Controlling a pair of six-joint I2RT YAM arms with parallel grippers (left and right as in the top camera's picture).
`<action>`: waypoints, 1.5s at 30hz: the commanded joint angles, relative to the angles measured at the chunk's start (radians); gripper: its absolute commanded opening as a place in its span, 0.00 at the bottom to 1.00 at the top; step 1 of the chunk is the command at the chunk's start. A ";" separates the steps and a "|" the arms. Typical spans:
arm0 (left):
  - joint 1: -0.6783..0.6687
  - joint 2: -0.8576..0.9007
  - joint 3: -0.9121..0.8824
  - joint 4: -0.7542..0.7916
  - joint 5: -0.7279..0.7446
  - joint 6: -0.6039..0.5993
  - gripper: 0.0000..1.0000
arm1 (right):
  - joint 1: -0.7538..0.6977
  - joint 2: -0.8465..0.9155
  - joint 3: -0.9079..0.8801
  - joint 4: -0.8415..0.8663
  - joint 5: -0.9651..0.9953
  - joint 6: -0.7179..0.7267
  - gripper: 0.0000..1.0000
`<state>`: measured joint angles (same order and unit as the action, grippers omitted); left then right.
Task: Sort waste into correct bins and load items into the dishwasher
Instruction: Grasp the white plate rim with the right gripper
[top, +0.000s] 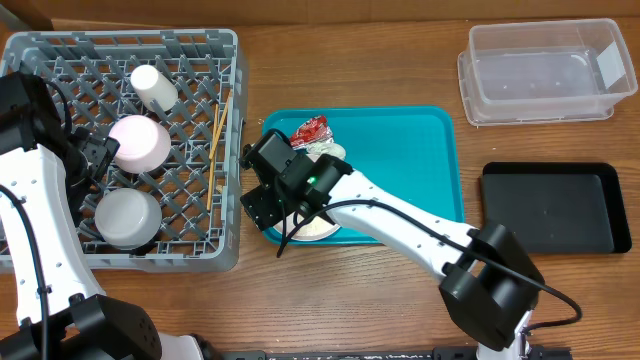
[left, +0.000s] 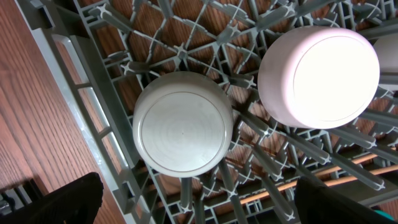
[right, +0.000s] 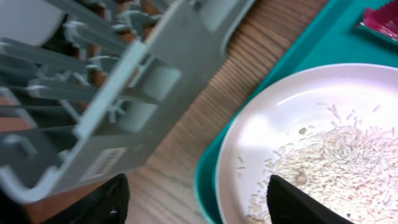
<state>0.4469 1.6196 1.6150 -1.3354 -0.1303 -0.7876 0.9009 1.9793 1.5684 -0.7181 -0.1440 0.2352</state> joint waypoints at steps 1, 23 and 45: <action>0.004 -0.004 0.003 0.001 0.000 -0.024 1.00 | 0.008 0.069 -0.003 0.006 0.065 0.006 0.69; 0.004 -0.004 0.003 0.001 0.000 -0.024 1.00 | 0.042 0.156 -0.003 -0.009 0.136 0.056 0.43; 0.004 -0.004 0.003 0.001 0.000 -0.024 1.00 | 0.061 0.179 -0.012 -0.029 0.167 0.058 0.24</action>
<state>0.4469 1.6196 1.6150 -1.3350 -0.1303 -0.7876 0.9543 2.1517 1.5631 -0.7452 -0.0105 0.2871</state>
